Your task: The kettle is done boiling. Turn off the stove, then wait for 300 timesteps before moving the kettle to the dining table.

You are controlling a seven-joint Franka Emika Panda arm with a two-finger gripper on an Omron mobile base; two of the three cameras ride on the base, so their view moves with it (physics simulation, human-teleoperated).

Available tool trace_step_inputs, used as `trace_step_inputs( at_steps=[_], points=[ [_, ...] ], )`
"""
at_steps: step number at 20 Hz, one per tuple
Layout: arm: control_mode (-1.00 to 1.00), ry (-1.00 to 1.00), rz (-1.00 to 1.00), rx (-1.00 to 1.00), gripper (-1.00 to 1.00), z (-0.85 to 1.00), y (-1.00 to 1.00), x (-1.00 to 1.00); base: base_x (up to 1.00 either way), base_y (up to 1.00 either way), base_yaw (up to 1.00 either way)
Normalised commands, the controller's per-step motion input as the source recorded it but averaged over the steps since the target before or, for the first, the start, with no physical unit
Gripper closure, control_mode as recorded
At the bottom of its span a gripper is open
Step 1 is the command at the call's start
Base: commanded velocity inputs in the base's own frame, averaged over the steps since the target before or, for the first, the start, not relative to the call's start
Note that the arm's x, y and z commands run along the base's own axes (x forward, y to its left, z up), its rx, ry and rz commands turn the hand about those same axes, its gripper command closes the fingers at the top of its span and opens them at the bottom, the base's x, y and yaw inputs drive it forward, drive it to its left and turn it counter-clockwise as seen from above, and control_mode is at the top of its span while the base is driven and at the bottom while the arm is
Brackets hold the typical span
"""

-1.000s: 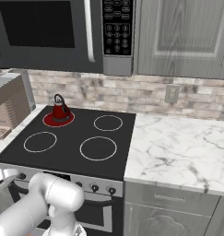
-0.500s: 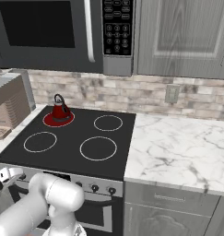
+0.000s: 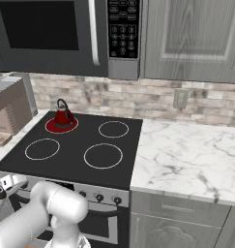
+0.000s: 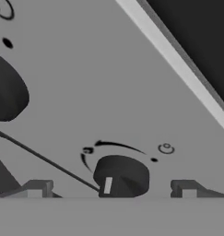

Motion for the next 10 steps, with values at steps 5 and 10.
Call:
trace_step_inputs(
  at_steps=[5,10],
  points=[
    [-1.0,0.0,0.02,0.0,-1.0,-0.18,0.0,0.11,0.0,0.0,0.0],
    [-1.0,0.0,0.01,0.0,-1.0,-0.11,0.0,0.1,0.0,0.0,0.0]
  ],
)
